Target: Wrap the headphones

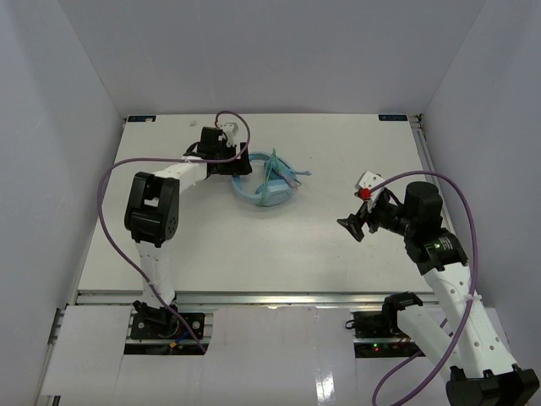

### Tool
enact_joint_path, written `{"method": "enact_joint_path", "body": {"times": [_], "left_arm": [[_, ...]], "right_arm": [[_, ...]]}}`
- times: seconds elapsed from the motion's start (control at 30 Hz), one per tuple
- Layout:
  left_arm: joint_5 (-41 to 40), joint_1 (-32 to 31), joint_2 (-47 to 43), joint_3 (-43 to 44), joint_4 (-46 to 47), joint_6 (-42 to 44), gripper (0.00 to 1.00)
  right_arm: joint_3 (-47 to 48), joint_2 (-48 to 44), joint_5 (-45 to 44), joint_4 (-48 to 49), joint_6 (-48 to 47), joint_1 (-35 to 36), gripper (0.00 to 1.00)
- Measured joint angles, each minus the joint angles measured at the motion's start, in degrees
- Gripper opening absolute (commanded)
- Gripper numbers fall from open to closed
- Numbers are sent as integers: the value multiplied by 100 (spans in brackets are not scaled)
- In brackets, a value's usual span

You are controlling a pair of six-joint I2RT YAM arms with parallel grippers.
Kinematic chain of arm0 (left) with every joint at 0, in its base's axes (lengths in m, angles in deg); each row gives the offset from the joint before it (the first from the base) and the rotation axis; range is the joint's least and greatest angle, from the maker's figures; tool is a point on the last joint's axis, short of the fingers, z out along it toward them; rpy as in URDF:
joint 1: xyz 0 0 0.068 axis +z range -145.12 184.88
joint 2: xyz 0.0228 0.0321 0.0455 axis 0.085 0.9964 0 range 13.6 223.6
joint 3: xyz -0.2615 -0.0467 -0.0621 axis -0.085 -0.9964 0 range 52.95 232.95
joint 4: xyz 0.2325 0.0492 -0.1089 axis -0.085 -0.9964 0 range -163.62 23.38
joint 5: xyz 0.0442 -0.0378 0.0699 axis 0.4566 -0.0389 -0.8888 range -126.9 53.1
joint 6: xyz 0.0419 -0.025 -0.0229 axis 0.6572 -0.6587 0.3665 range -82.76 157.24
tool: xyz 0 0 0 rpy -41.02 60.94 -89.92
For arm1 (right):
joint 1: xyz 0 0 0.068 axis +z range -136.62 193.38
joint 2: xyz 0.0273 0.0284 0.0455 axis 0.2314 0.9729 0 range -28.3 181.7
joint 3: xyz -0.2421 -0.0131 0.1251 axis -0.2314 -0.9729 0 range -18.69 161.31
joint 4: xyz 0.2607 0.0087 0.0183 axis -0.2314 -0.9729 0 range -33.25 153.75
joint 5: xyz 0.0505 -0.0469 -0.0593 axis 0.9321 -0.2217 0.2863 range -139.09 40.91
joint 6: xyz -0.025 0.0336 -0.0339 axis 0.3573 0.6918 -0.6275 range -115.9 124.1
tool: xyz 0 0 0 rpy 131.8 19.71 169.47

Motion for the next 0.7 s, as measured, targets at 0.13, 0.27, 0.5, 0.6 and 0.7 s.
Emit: {"method": "enact_joint_path", "body": {"times": [0.13, 0.27, 0.5, 0.6, 0.7], "left_arm": [[66, 6, -341, -138, 54, -15, 98], [188, 23, -852, -254, 113, -20, 98], [601, 37, -1629, -450, 279, -58, 98], [962, 37, -1780, -530, 391, -122, 98], [1343, 37, -1985, -734, 420, -221, 98]], "right_arm": [[0, 0, -63, -6, 106, -72, 90], [0, 0, -19, -49, 208, -177, 90], [2, 51, 24, -276, 419, -288, 90], [8, 55, 14, -312, 522, -325, 90], [11, 55, -78, -315, 681, -411, 90]]}}
